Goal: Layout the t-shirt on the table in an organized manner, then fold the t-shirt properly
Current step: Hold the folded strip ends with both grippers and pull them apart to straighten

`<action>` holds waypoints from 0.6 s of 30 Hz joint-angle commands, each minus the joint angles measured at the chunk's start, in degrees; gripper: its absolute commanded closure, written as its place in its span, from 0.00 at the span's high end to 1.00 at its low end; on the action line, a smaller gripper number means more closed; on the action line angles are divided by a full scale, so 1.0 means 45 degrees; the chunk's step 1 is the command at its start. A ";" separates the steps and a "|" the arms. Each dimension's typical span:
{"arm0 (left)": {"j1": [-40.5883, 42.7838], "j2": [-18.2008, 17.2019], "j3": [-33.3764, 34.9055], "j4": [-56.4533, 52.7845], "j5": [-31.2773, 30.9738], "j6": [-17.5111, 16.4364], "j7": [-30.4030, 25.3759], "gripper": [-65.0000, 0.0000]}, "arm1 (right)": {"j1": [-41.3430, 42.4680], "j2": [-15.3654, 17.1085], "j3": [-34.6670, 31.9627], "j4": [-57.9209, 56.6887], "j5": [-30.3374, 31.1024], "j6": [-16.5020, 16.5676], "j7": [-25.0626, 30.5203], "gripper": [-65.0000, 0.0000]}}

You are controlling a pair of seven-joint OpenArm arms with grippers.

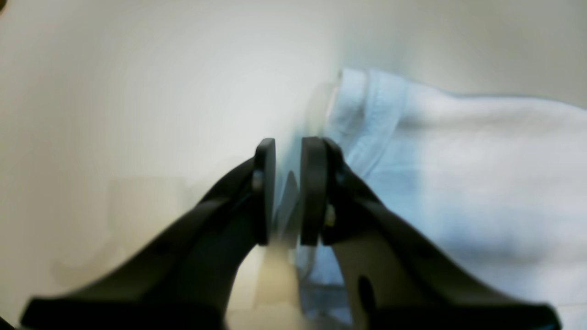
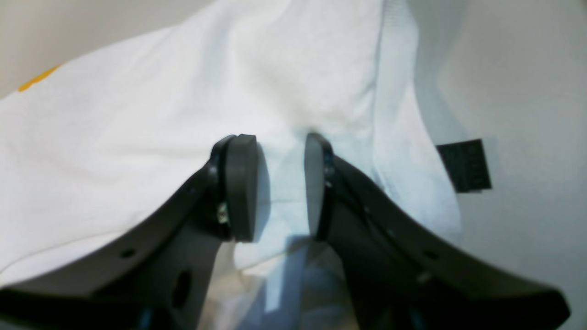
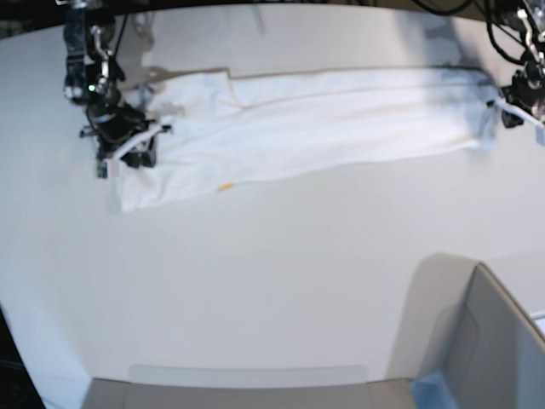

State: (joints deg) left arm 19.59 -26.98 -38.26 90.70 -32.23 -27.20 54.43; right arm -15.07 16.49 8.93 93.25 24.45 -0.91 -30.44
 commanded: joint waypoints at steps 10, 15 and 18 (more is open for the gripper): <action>-0.0066 -0.0265 -0.0162 0.0173 -0.0662 -0.2844 -0.0228 0.18 | 0.0038 0.0096 0.0018 0.0015 -0.0050 -0.0082 -0.0357 0.29; -0.0086 -0.0265 -0.0162 0.0134 -0.0682 -0.2844 -0.0111 0.25 | 0.0038 0.0096 0.0018 0.0015 -0.0050 -0.0082 -0.0357 0.29; -0.0027 -0.0265 -0.0162 0.0114 -0.0682 -0.2844 -0.0033 0.31 | 0.0038 0.0096 0.0018 0.0015 -0.0050 -0.0082 -0.0357 0.29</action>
State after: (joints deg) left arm 19.38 -26.98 -38.37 90.52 -34.59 -39.92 55.09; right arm -15.05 16.49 8.93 93.21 24.45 -0.91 -30.44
